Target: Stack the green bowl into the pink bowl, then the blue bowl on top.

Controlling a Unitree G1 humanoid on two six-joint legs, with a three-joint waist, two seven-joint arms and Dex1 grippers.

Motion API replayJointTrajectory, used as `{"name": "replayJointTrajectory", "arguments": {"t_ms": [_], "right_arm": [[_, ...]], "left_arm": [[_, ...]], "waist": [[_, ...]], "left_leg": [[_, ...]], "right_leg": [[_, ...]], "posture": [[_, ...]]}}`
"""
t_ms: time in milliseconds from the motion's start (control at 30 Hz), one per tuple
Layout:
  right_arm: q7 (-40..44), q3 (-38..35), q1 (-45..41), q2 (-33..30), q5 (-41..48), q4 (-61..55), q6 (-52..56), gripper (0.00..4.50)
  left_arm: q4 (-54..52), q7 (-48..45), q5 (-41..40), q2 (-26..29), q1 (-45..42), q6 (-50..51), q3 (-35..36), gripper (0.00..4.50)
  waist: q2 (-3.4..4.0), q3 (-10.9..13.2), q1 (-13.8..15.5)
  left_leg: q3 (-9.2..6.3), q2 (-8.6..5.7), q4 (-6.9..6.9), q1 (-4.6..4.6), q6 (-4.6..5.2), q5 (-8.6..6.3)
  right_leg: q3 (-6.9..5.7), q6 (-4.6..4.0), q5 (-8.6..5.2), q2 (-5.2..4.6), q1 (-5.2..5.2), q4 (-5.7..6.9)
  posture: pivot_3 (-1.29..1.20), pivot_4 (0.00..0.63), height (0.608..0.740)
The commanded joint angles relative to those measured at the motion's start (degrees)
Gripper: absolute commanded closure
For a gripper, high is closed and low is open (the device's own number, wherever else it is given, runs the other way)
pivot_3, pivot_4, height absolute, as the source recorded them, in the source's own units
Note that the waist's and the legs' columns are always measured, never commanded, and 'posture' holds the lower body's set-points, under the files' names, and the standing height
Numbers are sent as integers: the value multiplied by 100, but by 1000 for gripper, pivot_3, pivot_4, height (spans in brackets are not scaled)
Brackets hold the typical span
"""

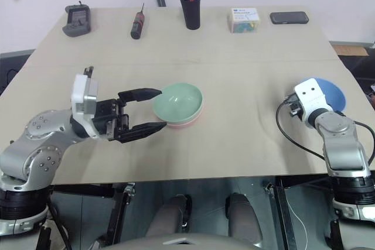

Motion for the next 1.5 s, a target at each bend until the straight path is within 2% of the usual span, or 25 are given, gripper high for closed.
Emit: {"name": "replayJointTrajectory", "arguments": {"t_ms": [33, 167, 267, 400, 567, 600, 633, 667, 733, 833, 867, 933, 1133, 1367, 1500], "right_arm": [[12, -55, -192, -137, 12, 20, -201, 4429], [375, 165, -353, -66, 264, -312, -490, 4429], [1087, 580, -492, 82, 726, -942, -976, 4429], [1984, 1310, -1084, 788, 1632, -1684, -1515, 4429], [2509, 2212, -1944, 1395, 1780, -1270, -1591, 4429], [2676, 2463, -2013, 1475, 1748, -1081, -1621, 4107], [2786, 2622, -2034, 1525, 1751, -942, -1636, 3745], [2847, 2731, -2024, 1558, 1707, -803, -1695, 3627], [2949, 2803, -1971, 1527, 1673, -715, -1800, 2867], [2815, 2539, -1917, 1515, 1767, -800, -1804, 1481], [2737, 2318, -1837, 1484, 1899, -928, -1753, 1290], [2639, 2001, -1672, 1382, 2018, -1129, -1780, 1290], [2686, 1043, -850, 565, 2192, -1425, -1897, 1290], [3045, -159, 343, -511, 2430, -1242, -2056, 1290], [3308, -965, 1055, -960, 2864, -1301, -1836, 1290]], "left_arm": [[-215, 168, -116, -24, 111, -90, 301, 0], [-128, 231, -66, -79, 376, -192, 470, 0], [-88, 171, 53, -50, 824, -326, 629, 0], [-93, 171, 214, -52, 1491, -532, 927, 0], [-129, 109, 226, 71, 1966, -586, 1281, 0], [-164, 164, 209, 77, 2013, -568, 1365, 0], [-208, 202, 198, 77, 2056, -552, 1425, 0], [-266, 234, 198, 75, 2110, -552, 1478, 0], [-401, 343, 172, 55, 2221, -523, 1578, 0], [-524, 596, 406, 23, 2355, -614, 1638, 0], [-564, 691, 520, 20, 2398, -630, 1600, 0], [-606, 884, 802, -67, 2397, -830, 1509, 0], [-320, 633, 413, -508, 2235, -1145, 1469, 0], [188, 144, 583, -329, 2270, -1537, 1650, 0], [501, -220, 554, -152, 2543, -1683, 1955, 0]], "waist": [[0, 0, 7], [0, 0, -6], [3, 2, -37], [8, 5, -46], [0, 1, 72], [0, 0, 167], [-1, 0, 141], [-2, -1, 113], [-3, -1, 97], [-1, 0, 119], [-1, -1, 126], [-1, -1, 148], [-4, -2, 160], [-1, -2, 129], [-1, -2, 151]], "left_leg": [[-1, 0, 0, 0, 0, 0], [1, -1, 0, 0, 0, 0], [5, 6, -8, 5, 0, 0], [3, 22, -20, 9, 0, 0], [-14, 33, -20, 2, 0, 0], [-20, 32, -20, 0, 0, 0], [-31, 20, -19, 0, -1, 0], [-25, 10, -20, 3, -1, 0], [-23, 12, -30, 8, -1, 0], [-28, 11, -47, 4, -2, 0], [-28, 11, -49, 3, -2, 0], [-28, 10, -51, 0, -2, 0], [-26, 2, -50, 0, -1, 0], [-11, 9, -51, 7, -1, 0], [-13, 6, -50, 4, 0, -1]], "right_leg": [[-1, 0, 0, 0, 0, 0], [0, 0, 0, 0, 0, -1], [5, 0, 0, 3, -2, -4], [6, 0, 0, 18, -4, -11], [-13, -2, 1, 16, 0, -24], [-19, -2, 1, 12, 3, -27], [-37, -8, 5, -1, 30, -67], [-33, -10, 8, -1, 31, -71], [-33, -11, 8, 1, 28, -72], [-34, -12, 8, 0, 17, -70], [-34, -12, 8, 0, 16, -71], [-34, -12, 8, 0, 15, -73], [-36, -12, 8, -8, 23, -81], [-27, -12, 8, -2, 21, -77], [-28, -11, 8, -5, 24, -80]], "posture": [[0, 150, 740], [0, 150, 740], [0, 150, 740], [0, 150, 740], [0, 150, 740], [0, 150, 740], [0, 150, 740], [0, 150, 740], [0, 150, 740], [0, 150, 740], [0, 150, 740], [0, 150, 740], [0, 150, 740], [0, 150, 740], [0, 150, 740]]}}
